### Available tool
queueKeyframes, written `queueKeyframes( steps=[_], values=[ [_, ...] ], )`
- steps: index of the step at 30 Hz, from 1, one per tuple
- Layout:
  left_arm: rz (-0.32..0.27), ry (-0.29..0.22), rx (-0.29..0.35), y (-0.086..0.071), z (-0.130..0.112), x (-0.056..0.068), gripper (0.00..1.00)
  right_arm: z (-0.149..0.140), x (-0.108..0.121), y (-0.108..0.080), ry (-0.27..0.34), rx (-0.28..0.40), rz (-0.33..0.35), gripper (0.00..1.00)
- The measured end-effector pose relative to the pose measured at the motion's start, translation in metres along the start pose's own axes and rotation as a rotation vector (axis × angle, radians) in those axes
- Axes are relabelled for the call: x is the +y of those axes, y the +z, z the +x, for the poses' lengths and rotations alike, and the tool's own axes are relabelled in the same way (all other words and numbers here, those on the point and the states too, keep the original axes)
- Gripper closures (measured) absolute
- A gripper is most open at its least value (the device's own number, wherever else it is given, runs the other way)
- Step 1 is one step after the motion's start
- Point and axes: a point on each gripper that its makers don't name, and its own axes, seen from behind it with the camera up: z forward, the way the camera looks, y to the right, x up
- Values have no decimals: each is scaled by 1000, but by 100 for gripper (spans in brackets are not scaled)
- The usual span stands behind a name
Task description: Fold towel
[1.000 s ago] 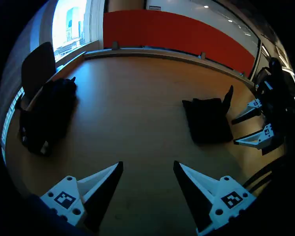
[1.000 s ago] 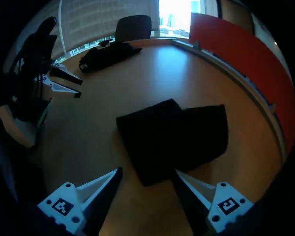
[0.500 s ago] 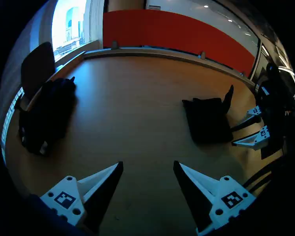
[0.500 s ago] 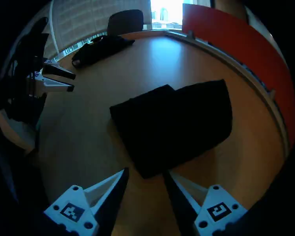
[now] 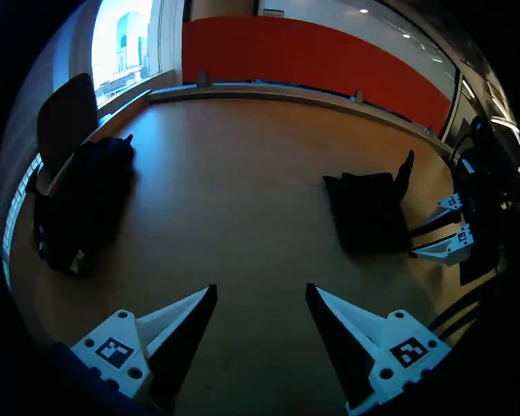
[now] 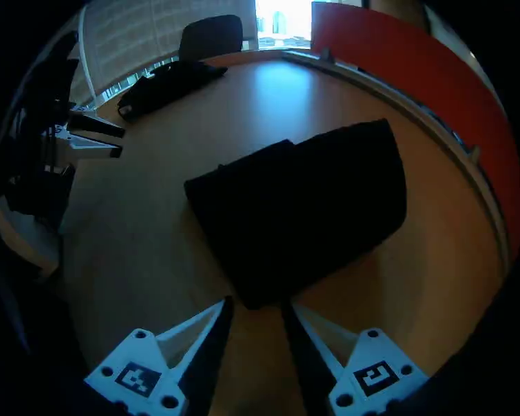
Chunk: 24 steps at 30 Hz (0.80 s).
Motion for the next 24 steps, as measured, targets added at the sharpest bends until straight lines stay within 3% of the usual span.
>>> queueKeyframes(
  steps=[6,12,24],
  values=[
    [0,2,-2,1,0,1,6,0,4,2,14,3,-17,69],
    [0,2,-2,1,0,1,6,-1,7,1,18,5,-25,91],
    [-1,4,-4,1,0,1,6,2,8,-5,14,21,-25,95]
  ],
)
